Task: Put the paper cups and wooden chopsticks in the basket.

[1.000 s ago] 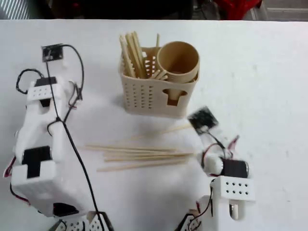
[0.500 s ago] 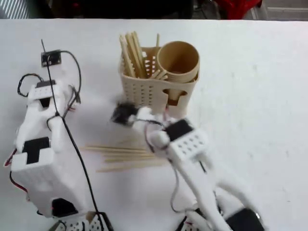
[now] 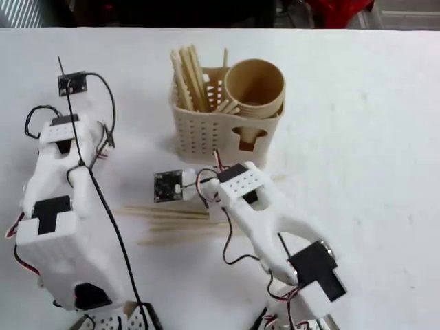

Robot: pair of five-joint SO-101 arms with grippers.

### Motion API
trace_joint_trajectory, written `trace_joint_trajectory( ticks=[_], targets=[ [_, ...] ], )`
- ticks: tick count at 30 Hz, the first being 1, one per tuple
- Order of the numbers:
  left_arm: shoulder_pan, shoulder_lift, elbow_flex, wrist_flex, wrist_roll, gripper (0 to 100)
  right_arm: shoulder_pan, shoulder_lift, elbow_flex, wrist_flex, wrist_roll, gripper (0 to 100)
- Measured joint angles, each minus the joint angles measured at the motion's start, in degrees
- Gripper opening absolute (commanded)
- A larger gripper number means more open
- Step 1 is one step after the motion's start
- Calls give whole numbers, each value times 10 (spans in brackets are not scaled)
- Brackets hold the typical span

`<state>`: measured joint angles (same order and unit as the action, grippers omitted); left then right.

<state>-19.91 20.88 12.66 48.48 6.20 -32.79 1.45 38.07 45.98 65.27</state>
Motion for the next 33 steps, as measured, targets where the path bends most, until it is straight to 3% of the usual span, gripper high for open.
trace_joint_trajectory(
  ticks=[3, 8, 21, 33],
  targets=[
    [0, 0, 0, 0, 0, 129, 0, 25, -18, -4, 1, 217],
    [0, 0, -4, 0, 0, 129, 5, 47, -32, -4, 1, 16],
    [0, 0, -4, 0, 0, 129, 11, 15, -47, 33, -184, 16],
    [0, 0, -4, 0, 0, 129, 8, -335, -58, 106, -343, 16]
  ],
)
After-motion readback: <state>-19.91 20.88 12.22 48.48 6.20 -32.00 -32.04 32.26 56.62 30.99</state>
